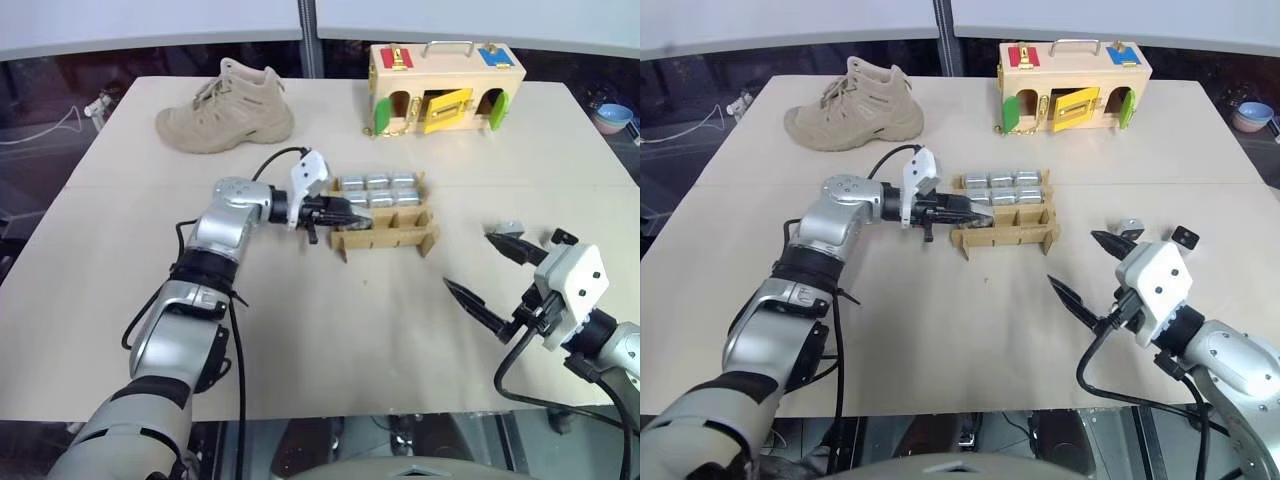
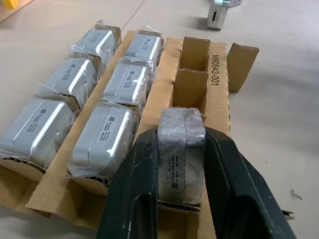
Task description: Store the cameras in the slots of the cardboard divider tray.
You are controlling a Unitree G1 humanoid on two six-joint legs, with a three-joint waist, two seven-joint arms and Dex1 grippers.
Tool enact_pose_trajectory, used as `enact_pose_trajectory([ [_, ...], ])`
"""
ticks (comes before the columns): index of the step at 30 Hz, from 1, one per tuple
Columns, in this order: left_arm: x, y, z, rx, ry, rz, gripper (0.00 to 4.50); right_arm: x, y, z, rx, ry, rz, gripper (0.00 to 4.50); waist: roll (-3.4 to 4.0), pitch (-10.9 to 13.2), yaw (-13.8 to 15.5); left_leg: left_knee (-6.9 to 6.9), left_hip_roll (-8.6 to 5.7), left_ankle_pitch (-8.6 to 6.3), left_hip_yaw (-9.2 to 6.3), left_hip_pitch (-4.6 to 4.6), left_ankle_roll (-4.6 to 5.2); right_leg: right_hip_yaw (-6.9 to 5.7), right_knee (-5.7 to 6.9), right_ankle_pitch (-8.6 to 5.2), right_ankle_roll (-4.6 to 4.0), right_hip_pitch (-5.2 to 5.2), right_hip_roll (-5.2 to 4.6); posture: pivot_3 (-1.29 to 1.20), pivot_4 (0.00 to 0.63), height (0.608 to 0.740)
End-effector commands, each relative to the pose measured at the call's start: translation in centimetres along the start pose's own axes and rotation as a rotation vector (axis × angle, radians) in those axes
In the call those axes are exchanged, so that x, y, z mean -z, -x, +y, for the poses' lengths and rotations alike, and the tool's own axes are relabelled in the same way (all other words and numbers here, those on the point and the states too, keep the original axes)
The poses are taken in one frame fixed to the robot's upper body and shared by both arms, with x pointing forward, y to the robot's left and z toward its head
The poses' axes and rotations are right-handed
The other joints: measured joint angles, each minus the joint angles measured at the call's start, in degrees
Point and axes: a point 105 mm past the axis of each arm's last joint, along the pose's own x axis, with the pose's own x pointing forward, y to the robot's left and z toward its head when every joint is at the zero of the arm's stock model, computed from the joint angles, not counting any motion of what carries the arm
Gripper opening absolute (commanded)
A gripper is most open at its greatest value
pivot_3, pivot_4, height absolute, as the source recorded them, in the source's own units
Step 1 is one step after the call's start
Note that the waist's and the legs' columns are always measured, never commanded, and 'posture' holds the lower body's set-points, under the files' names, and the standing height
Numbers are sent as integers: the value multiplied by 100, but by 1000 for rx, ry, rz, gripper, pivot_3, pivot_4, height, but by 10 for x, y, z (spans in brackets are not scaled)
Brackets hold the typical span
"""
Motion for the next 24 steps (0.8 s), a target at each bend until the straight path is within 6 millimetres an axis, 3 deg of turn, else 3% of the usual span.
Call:
enact_pose_trajectory([
  [1,-5,5,0,-50,-24,-74,685,-12,0,-2,14,37,-30,4500,0,0,-1,0,0,0,0,0,0,1,0,0,0,0,-2,0,150,740],
  [5,-1,2,-2,-105,-1,-142,685,-12,-3,-2,12,36,-31,4500,0,-1,2,0,2,9,-1,1,-16,2,1,0,0,0,-6,0,150,740],
  [14,25,1,-8,-124,-26,-78,685,-10,-1,-3,10,37,-26,4500,-3,-7,6,0,0,8,0,3,-14,1,1,0,0,1,-7,0,150,740],
  [20,21,3,-4,-153,1,-127,685,-8,0,-3,10,36,-24,4500,-4,-12,4,0,0,-2,1,7,4,2,3,0,0,4,-7,0,150,740],
  [24,7,5,3,-188,50,-231,685,-8,0,-2,10,36,-23,4500,-4,-12,4,0,0,-2,1,8,4,1,6,0,0,5,-7,0,150,740],
])
